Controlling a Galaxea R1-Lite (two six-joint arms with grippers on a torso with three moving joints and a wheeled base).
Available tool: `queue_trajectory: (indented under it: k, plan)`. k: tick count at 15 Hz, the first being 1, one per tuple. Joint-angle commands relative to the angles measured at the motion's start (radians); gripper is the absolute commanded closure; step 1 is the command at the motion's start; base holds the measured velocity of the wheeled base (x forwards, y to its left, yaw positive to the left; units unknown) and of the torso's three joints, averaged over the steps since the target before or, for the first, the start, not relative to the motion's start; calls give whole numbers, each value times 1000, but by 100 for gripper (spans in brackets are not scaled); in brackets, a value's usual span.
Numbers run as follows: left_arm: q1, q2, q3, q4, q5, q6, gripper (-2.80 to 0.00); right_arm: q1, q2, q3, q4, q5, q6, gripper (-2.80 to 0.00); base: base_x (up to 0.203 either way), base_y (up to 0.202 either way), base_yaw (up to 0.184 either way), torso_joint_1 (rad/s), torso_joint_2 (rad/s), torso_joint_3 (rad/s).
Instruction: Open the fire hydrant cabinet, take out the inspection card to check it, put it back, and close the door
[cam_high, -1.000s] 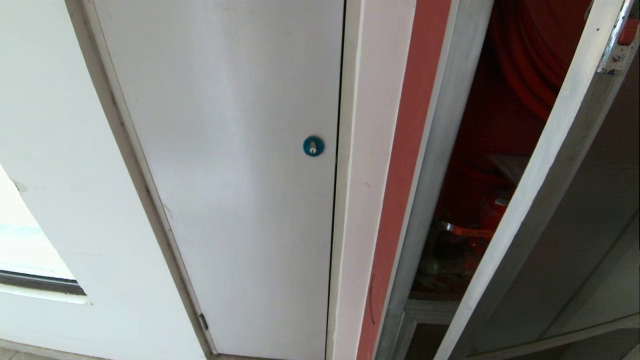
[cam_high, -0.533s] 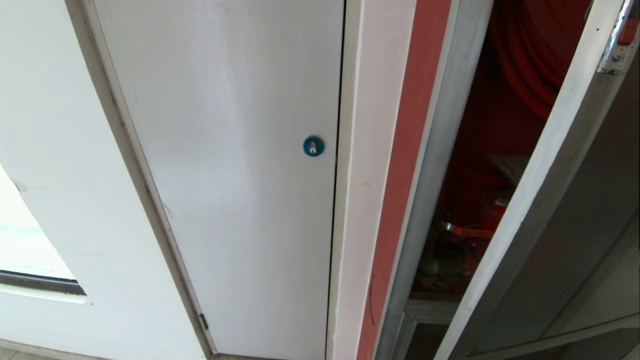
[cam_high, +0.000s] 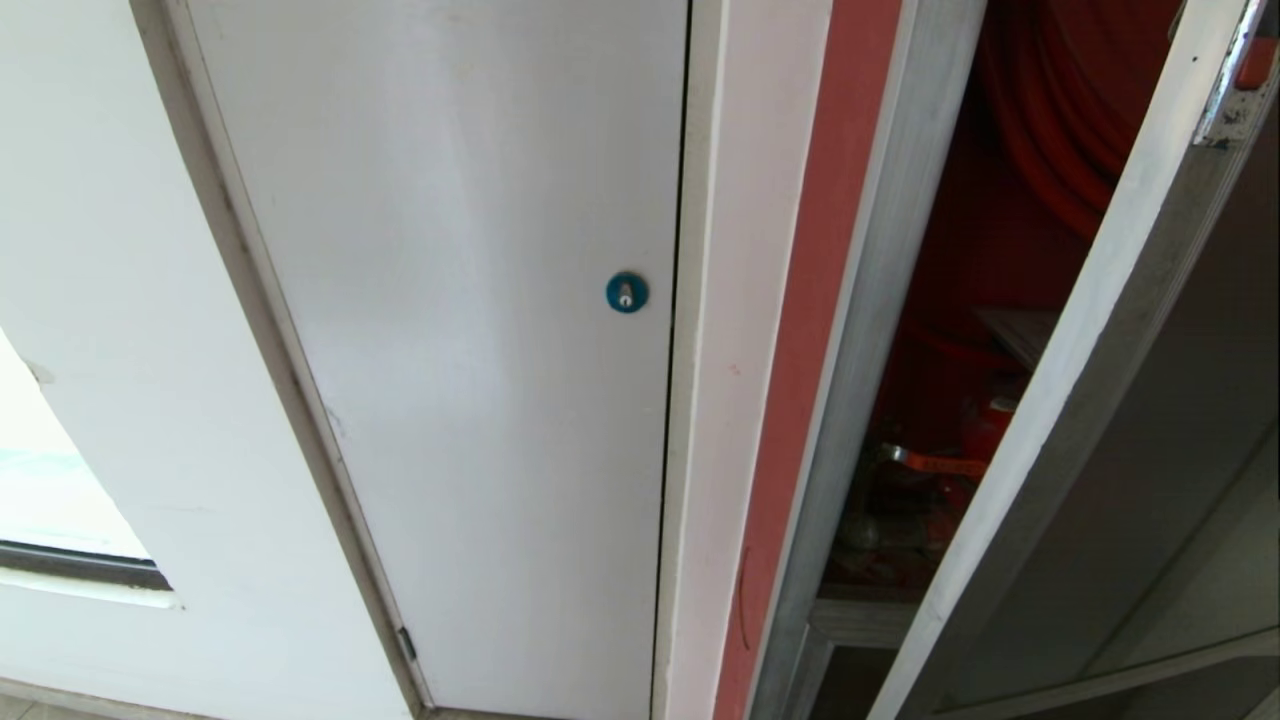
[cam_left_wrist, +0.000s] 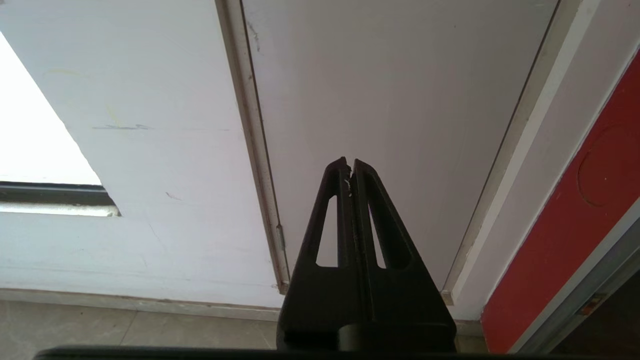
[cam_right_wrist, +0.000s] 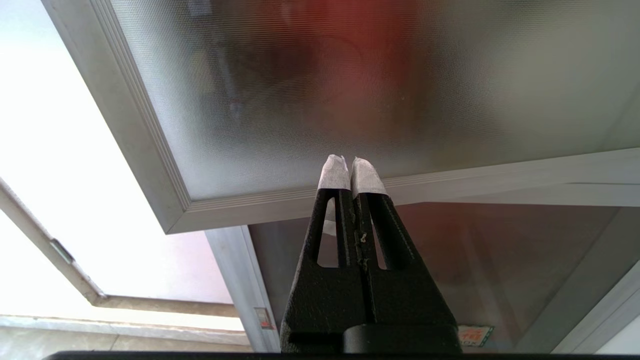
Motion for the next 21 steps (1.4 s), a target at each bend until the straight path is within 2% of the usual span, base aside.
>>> queue_trajectory:
  k: [1,8,11,15,16,18,21]
  plan:
    - [0,1,6,0,0,0,0,0,2,2,-1,0,0,0,0,0,0,0,0,0]
    - [0,1,6,0,0,0,0,-1,2,-5,-2,-7,0,0,0,0,0,0,0,0]
    - [0,1,6,0,0,0,0,0,3,-127,22,-7,2,0,0,0,0,0,0,0]
    - [0,1,6,0,0,0,0,0,39,-347,156,11,3,0,0,0,0,0,0,0]
    - [0,1,6,0,0,0,0,0,57,-402,191,37,3,0,0,0,0,0,0,0]
    - [0,1,6,0,0,0,0,0,105,-480,236,178,3,0,0,0,0,0,0,0]
    - [0,1,6,0,0,0,0,-2,243,-537,243,329,3,0,0,0,0,0,0,0]
